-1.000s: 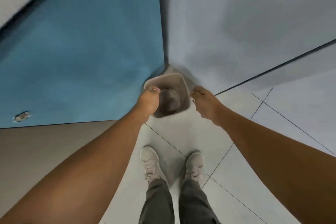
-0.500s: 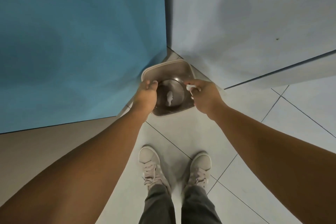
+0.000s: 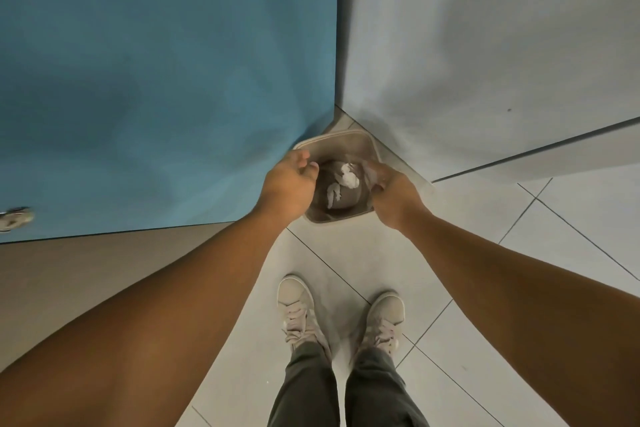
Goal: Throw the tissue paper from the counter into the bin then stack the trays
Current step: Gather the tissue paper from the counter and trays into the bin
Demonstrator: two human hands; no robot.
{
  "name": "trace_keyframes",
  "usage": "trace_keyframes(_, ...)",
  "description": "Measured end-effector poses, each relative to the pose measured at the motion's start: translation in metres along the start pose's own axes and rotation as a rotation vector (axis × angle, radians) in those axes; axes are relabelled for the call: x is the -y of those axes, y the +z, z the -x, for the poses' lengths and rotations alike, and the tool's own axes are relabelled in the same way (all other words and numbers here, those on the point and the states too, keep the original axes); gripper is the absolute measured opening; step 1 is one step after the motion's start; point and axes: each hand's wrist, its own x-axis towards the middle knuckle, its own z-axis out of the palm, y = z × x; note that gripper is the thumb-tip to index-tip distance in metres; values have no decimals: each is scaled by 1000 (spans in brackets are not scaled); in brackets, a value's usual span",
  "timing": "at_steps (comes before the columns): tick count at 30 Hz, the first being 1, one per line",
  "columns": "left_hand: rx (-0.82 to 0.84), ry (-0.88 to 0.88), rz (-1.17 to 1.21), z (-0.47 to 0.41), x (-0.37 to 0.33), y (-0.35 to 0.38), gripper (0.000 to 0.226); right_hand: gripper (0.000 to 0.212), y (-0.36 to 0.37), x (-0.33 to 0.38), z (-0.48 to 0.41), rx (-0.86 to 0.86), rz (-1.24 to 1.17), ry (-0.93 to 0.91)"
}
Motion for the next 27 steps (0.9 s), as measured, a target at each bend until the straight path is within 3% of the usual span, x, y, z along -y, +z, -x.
trace_keyframes(10, -158, 362, -272, 133, -133, -70, 40, 26, -107, 118, 141, -141, 103, -366)
trace_keyframes(15, -234, 529, -292, 213, -214, -115, 44, 42, -174, 177, 214, -208, 93, -453)
trace_keyframes(20, -348, 691, -292, 278, -280, -175, 46, 44, -228, 254, 273, -266, 128, -682)
trace_keyframes(27, -590, 770, -294, 338, -325, -255, 45, 44, -265, 355, 333, -289, 104, -933)
